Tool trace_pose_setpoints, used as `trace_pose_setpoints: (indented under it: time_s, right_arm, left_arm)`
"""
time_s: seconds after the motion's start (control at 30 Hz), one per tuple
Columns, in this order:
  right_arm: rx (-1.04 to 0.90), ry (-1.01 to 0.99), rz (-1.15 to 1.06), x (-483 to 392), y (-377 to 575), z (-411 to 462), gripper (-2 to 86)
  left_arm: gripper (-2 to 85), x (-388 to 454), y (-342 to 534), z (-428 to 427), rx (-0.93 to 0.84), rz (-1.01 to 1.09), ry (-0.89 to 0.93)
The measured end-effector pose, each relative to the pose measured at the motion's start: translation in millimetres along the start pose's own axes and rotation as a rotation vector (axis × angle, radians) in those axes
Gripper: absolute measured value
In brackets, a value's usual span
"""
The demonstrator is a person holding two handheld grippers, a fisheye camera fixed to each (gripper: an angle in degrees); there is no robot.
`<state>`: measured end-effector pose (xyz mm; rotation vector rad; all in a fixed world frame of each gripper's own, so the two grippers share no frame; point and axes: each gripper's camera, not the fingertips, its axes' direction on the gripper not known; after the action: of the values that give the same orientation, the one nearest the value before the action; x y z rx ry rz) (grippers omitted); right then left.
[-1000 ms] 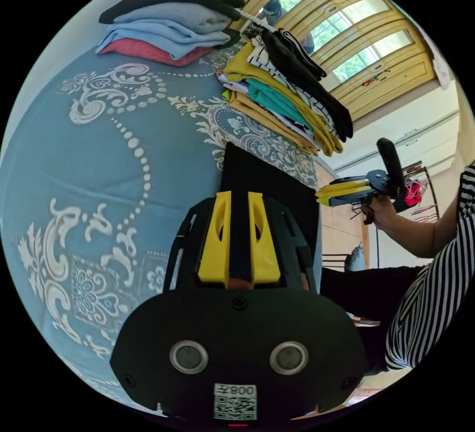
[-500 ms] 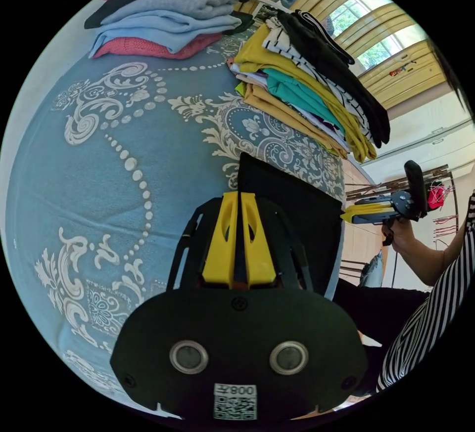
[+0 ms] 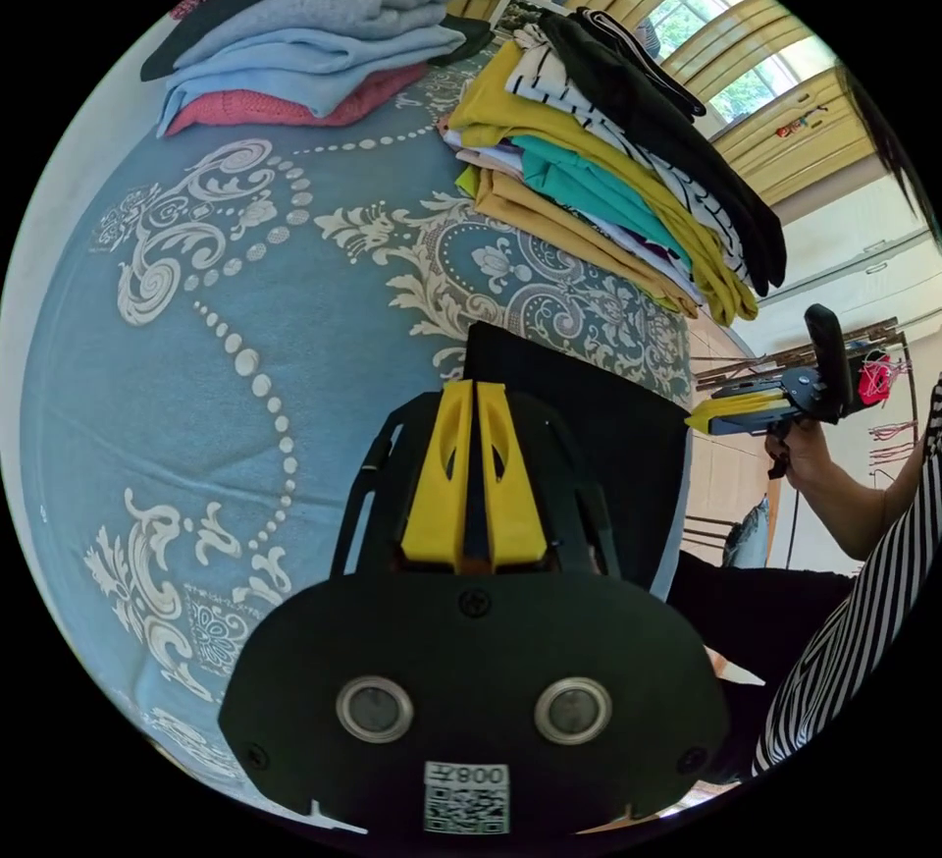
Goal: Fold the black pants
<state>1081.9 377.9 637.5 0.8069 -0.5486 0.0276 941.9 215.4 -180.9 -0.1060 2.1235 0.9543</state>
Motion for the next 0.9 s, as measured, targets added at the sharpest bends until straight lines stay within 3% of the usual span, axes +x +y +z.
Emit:
trace_pose_setpoints:
  time_s: [0.2,0.5,0.9]
  right_arm:
    - [0.036,0.109,0.014,1,12,-15,5.9]
    - [0.024,0.082,-0.012,-7,8,-7,10.1]
    - [0.038,0.1,-0.006,-21,6,13,4.5]
  left_arm:
    - [6.3,-13,-4,9,0.034,0.0,0.024]
    - [7.6,-15,-38,35,-0.057,0.146,0.046]
    - [2.8,-43,-44,3,-0.051,0.129,0.158]
